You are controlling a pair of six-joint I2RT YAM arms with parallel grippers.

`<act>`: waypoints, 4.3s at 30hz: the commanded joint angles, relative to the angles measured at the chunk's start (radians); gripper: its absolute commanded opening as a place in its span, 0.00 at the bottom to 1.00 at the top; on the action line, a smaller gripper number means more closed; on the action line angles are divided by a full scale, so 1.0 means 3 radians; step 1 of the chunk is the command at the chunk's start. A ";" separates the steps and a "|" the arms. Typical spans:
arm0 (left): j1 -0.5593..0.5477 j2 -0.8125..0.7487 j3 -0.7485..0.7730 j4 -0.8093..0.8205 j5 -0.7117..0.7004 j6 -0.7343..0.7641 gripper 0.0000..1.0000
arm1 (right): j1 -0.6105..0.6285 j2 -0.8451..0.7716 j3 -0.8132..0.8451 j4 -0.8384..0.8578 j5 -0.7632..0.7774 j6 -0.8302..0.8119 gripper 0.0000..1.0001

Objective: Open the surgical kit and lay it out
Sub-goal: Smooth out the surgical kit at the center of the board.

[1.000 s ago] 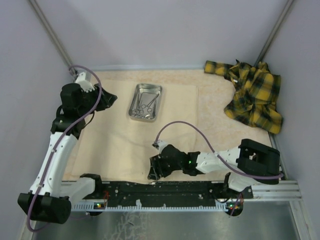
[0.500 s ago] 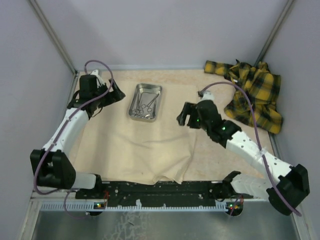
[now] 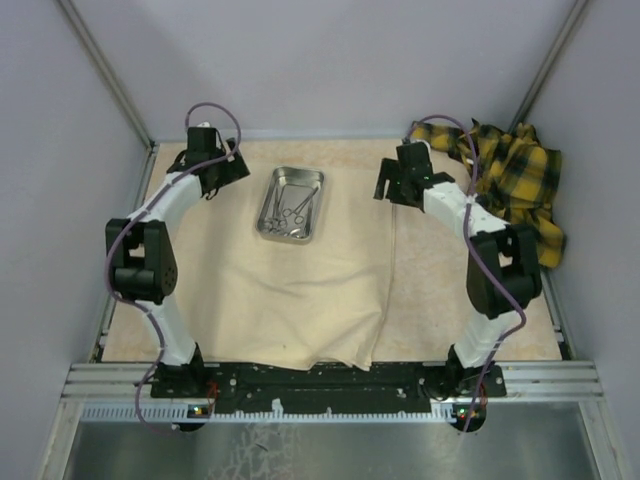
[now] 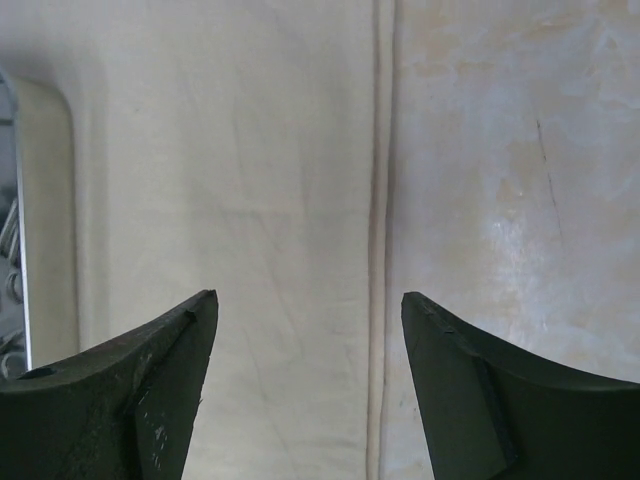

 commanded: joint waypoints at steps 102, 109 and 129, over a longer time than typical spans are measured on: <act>-0.1150 -0.2108 -0.2359 0.0025 0.0223 -0.0210 0.66 | 0.1366 -0.3188 -0.2914 -0.0662 0.0077 0.2015 0.50; -0.1171 -0.2022 -0.2477 0.0183 0.0246 -0.0198 0.66 | 0.1651 -0.2856 -0.2949 -0.0551 0.0314 0.2263 0.50; -0.1175 -0.2015 -0.2611 0.0348 0.0331 -0.0131 0.63 | 0.2087 -0.1898 -0.1877 -0.1194 0.0930 0.2118 0.00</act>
